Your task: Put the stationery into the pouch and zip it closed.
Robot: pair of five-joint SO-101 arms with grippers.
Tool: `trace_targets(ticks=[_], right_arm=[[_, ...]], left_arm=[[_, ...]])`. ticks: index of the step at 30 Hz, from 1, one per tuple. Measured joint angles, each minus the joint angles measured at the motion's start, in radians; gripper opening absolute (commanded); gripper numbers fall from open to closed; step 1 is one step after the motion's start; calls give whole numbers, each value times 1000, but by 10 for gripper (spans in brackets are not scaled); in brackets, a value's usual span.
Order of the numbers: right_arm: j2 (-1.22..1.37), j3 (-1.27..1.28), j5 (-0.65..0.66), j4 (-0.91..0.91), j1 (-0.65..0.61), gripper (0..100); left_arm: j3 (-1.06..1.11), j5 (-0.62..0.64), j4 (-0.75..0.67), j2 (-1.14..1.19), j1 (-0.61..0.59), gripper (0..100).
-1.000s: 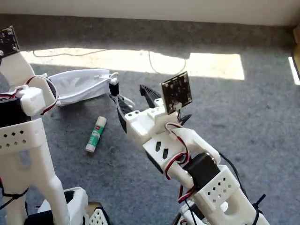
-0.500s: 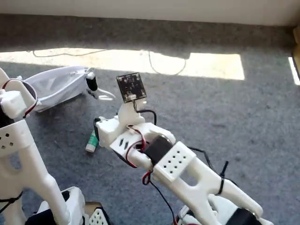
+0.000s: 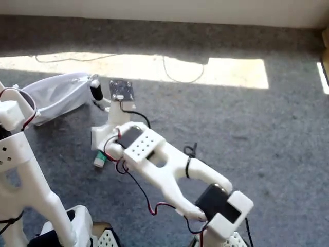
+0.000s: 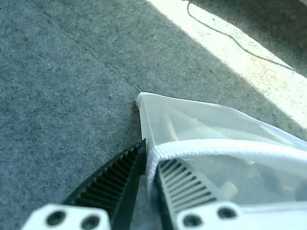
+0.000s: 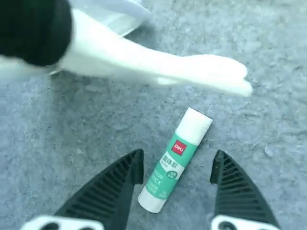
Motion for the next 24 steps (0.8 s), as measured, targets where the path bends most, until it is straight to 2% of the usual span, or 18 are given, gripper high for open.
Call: trace_targets(ticks=[15, 21, 24], right_arm=[[284, -178, -2, 0, -5, 218], [304, -189, -2, 0, 9, 87], [307, -190, -2, 0, 23, 80]], left_arm=[[0, 0, 0, 0, 0, 7], [0, 0, 0, 0, 0, 7], [0, 0, 0, 0, 0, 7]])
